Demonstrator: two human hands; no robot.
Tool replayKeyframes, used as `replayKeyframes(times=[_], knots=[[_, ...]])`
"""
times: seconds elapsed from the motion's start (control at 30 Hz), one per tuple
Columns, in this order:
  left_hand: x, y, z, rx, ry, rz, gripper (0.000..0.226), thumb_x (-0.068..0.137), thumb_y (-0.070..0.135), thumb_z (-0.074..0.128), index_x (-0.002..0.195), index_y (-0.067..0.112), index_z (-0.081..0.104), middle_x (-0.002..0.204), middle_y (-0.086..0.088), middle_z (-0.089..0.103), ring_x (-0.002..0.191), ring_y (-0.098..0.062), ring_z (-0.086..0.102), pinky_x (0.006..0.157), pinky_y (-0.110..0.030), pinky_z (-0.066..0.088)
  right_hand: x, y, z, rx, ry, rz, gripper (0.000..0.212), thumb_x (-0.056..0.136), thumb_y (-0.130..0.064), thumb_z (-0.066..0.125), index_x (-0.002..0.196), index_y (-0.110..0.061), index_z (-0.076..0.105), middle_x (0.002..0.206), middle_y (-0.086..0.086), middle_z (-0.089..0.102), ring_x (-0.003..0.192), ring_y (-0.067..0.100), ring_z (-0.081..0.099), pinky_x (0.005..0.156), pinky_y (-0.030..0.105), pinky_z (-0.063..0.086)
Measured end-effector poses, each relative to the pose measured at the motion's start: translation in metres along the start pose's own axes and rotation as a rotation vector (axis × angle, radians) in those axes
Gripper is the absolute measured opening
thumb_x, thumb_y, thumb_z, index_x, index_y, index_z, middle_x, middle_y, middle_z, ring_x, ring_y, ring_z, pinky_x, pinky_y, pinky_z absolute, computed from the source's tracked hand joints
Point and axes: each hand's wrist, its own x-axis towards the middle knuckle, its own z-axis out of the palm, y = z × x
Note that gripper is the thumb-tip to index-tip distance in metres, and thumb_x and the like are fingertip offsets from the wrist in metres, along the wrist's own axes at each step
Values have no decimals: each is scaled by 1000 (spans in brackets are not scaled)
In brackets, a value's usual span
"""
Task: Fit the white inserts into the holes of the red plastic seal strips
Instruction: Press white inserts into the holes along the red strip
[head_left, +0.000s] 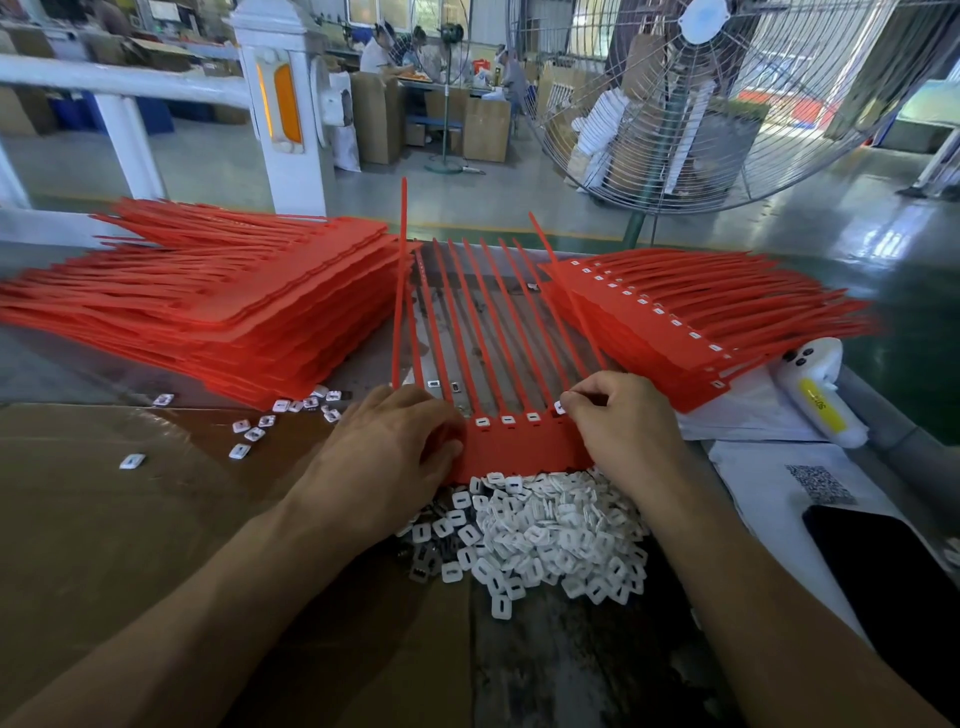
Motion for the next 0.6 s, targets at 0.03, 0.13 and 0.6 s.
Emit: replayKeyframes(times=[0.03,0.13,0.6], knots=[[0,0,0,1,-2,-1,35,98,46,49,131,40,57,130,18,54,124,-8,43,108,-33,37,0,-1,1,-13,-2,0,10,96,-30,66,89,-27,73,78,-13,69,71,7,64,64,29,47],[0,1,0,5,1,-2,35,98,46,49,131,40,58,130,18,54,124,-8,43,108,-33,37,1,-1,3,-46,0,-1,10,95,-31,67,87,-28,73,74,-12,68,67,9,64,61,28,43],[0,1,-1,5,-13,-5,37,97,48,47,132,41,56,131,19,53,125,-7,42,108,-32,36,0,-5,3,-116,8,-3,5,92,-32,72,91,-28,74,88,-14,71,79,4,64,67,29,49]])
